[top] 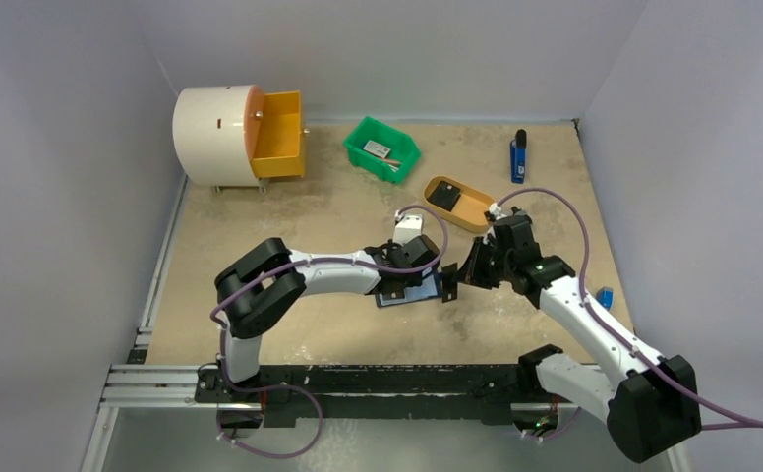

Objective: Put the credit cards into the card holder
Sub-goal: Turn over the card slot in the card holder.

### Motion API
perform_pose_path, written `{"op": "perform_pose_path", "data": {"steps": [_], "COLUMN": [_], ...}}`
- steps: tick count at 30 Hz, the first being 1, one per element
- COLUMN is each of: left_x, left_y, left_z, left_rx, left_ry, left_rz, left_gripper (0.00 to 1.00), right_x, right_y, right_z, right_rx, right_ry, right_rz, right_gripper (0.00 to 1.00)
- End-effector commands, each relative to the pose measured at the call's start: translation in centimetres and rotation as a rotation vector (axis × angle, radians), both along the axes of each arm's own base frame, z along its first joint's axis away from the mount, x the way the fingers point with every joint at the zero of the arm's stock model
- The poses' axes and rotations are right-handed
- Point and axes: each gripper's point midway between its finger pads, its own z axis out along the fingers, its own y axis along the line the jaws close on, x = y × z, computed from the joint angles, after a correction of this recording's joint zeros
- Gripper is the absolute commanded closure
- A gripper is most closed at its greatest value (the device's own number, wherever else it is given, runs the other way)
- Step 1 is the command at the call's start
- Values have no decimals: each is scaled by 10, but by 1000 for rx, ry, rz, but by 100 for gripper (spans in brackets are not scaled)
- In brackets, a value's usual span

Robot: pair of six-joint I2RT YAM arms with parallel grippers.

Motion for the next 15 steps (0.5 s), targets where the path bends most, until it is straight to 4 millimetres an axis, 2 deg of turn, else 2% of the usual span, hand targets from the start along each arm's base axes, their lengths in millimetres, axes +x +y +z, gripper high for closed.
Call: {"op": "perform_pose_path", "data": {"steps": [1,6,15], "left_x": [-3,-5,-4], "left_y": [12,15,16], "left_z": [8,8,13], "left_rx": [4,-3,-20], "left_ry": [-22,-25,-38], "left_rz": [3,6,10], "left_gripper": [69,76,79], "right_x": [5,3,2], "right_y": [24,34,41], "right_z": [9,1,-19], "right_rx": [105,133,148], "right_ry": [-47,-17,54], "right_rz": [113,173,200], "right_gripper": [100,100,100]}}
